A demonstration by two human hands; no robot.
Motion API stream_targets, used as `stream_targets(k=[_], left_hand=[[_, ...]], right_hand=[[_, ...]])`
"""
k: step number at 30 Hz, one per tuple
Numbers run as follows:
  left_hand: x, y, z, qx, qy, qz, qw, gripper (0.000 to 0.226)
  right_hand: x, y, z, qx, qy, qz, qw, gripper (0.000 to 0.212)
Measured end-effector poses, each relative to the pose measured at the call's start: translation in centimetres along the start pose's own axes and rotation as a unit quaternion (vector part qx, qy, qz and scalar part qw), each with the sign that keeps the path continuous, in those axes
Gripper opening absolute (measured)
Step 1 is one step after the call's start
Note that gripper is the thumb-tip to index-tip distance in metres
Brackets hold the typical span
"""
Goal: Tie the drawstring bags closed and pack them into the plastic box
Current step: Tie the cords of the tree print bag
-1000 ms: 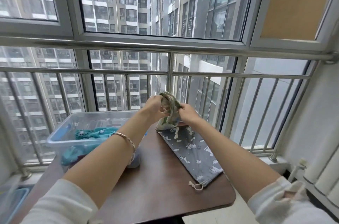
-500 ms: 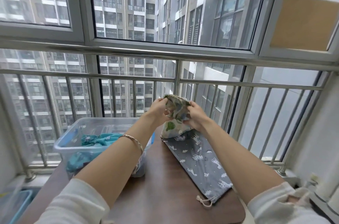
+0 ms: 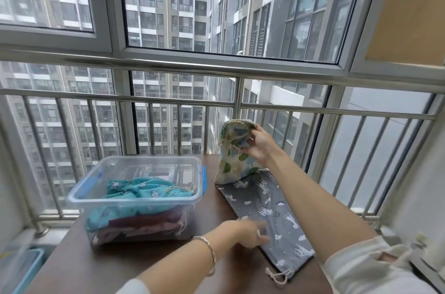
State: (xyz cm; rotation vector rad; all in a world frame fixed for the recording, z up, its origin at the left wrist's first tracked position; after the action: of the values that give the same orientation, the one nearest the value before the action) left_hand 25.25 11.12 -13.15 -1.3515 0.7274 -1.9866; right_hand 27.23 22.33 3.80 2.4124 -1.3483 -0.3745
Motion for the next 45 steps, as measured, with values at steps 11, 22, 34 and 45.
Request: stream_targets(k=[11,22,34,45], left_hand=[[2.6,-2.4,-2.1,-0.028,-0.073,0.022,0.997,0.06],[18.3,-11.5,-2.1,0.287,0.071,0.584,0.756,0.061],[21.9,-11.9,2.9,0.262,0.178,0.387,0.866,0.052],[28.8,-15.4,-1.8,0.207,0.168,0.513,0.816,0.01]], right_hand=[[2.0,4.6,-6.4,0.059,-0.081,-0.061,0.993,0.03],[5.9,3.4,-6.7,0.214,-0.124,0.061,0.967,0.03],[10.2,6.1,-7.7,0.381,-0.117,0.059,0.915,0.026],[12.8,9.9,-9.6,0.636,-0.183,-0.009,0.75,0.023]])
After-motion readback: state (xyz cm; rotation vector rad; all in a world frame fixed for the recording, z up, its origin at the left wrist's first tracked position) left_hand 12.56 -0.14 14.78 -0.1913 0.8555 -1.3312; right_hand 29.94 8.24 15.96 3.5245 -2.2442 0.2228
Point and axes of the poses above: each hand's wrist, its own x-axis away from the middle knuckle, its own y-axis out of the palm, z = x × y, the point moved 5 cm from there along -x, towards the middle knuckle, and after that the axes turned 13 degrees about -z, right-handed, at the moved point
